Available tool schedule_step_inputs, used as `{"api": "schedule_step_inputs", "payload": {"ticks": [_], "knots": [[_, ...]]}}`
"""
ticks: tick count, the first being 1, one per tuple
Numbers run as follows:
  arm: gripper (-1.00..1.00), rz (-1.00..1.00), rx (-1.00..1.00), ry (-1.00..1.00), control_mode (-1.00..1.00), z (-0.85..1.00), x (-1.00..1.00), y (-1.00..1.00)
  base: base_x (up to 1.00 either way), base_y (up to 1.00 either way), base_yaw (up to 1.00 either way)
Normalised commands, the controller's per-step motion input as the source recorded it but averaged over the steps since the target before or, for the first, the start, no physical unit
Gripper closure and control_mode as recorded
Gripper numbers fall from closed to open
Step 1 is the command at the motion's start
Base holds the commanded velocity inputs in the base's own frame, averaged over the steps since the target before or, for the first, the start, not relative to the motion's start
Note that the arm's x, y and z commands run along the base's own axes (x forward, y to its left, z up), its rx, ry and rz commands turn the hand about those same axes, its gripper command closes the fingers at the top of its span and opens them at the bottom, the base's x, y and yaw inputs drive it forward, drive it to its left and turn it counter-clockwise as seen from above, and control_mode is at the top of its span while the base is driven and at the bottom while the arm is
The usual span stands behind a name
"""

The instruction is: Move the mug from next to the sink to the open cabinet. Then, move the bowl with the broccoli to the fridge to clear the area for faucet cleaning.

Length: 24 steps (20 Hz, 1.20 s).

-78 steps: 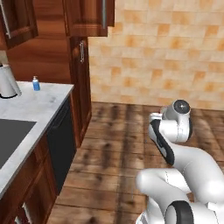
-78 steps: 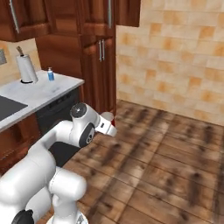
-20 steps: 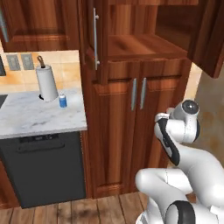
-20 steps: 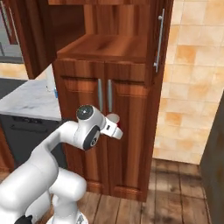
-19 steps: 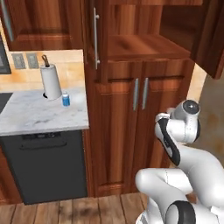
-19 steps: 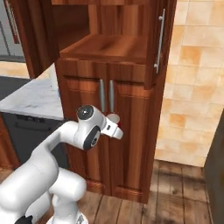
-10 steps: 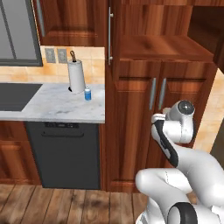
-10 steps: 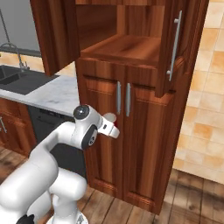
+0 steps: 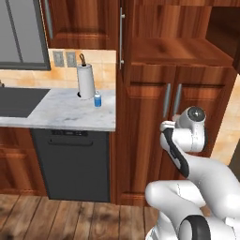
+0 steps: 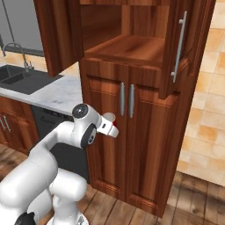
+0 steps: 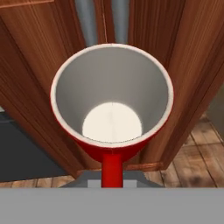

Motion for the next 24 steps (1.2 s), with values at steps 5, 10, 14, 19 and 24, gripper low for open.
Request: {"api": "schedule_step_inputs", "payload": {"ticks": [5, 10, 14, 19, 24], "knots": [[1.00, 0.00, 0.00, 0.00, 1.00, 0.00, 0.00, 0.00, 0.30, 0.00, 0.00], [1.00, 0.00, 0.00, 0.00, 1.00, 0.00, 0.00, 0.00, 0.49, 0.00, 0.00], [1.00, 0.00, 0.00, 0.00, 1.00, 0.00, 0.00, 0.00, -0.06, 0.00, 0.00], [1.00, 0.00, -0.01, -0.07, -1.00, 0.40, -0.18, 0.00, -0.21, 0.00, 0.00], [1.00, 0.00, -0.03, -0.27, -1.00, 1.00, -0.43, -0.09, 0.00, 0.00, 0.00]]}}
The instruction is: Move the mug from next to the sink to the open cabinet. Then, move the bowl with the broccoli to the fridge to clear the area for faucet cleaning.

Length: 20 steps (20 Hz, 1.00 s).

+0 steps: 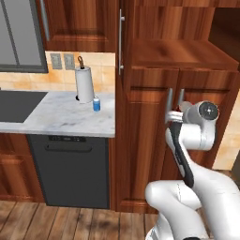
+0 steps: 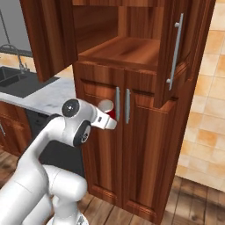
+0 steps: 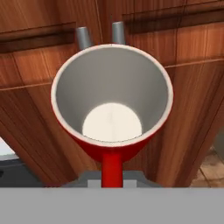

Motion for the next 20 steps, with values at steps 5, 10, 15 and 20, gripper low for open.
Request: {"api": "schedule_step_inputs", "payload": {"ticks": [5, 10, 15, 20], "knots": [[1.00, 0.00, -0.03, -0.33, -1.00, 1.00, -0.42, -0.03, 0.00, 0.00, 0.00], [1.00, 0.00, -0.01, -0.23, -1.00, 1.00, -0.07, 0.00, 0.00, 0.00, 0.00], [1.00, 0.00, 0.00, -0.10, -1.00, 1.00, 0.00, 0.00, 0.00, 0.00, 0.00], [1.00, -0.01, 0.00, 0.12, -1.00, 1.00, -0.12, 0.00, 0.00, 0.00, 0.00]]}}
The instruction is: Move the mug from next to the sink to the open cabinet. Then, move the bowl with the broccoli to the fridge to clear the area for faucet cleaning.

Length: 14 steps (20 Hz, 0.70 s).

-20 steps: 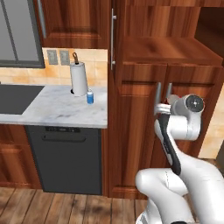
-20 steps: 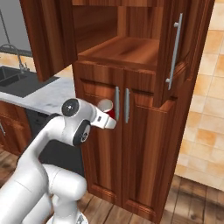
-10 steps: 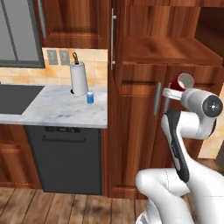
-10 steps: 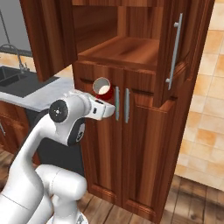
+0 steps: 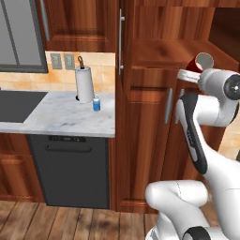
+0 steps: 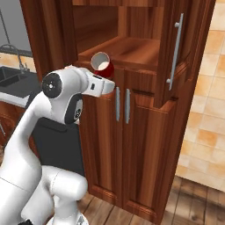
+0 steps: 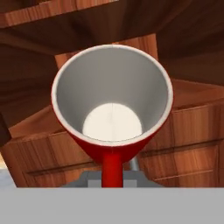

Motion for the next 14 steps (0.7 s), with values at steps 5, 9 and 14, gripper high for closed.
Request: {"api": "schedule_step_inputs", "payload": {"ticks": [5, 9, 14], "knots": [[1.00, 0.00, -0.01, 0.35, -1.00, 0.77, -0.05, 0.00, 0.00, 0.00, 0.00], [1.00, 0.05, -0.13, -0.03, -1.00, 0.01, 0.00, 0.04, 0.00, 0.00, 0.00], [1.00, 0.05, -0.18, 0.07, -1.00, -0.37, 0.45, 0.02, 0.00, 0.00, 0.00]]}}
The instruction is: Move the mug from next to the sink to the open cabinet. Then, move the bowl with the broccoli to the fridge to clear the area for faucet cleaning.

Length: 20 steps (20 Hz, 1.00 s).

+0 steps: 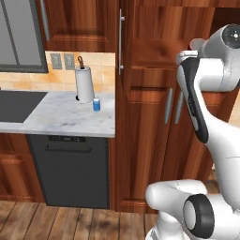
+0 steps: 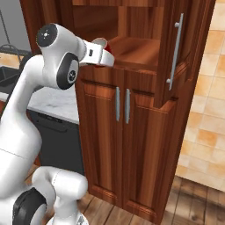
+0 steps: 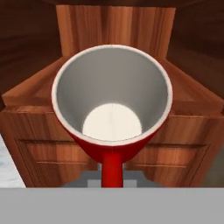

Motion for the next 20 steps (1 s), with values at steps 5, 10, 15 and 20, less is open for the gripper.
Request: {"api": "schedule_step_inputs", "payload": {"ticks": [5, 10, 15, 20], "knots": [[1.00, 0.00, -0.10, 0.07, -1.00, -0.26, 0.73, 0.00, 0.00, 0.00, 0.00], [1.00, 0.00, -0.01, 0.00, -1.00, 0.00, 0.91, 0.00, 0.00, 0.00, 0.00], [1.00, 0.00, 0.01, 0.02, -1.00, -0.01, 0.92, -0.31, 0.00, 0.00, 0.00], [1.00, 0.00, 0.03, 0.08, -1.00, 0.00, 0.66, -0.35, 0.00, 0.00, 0.00]]}}
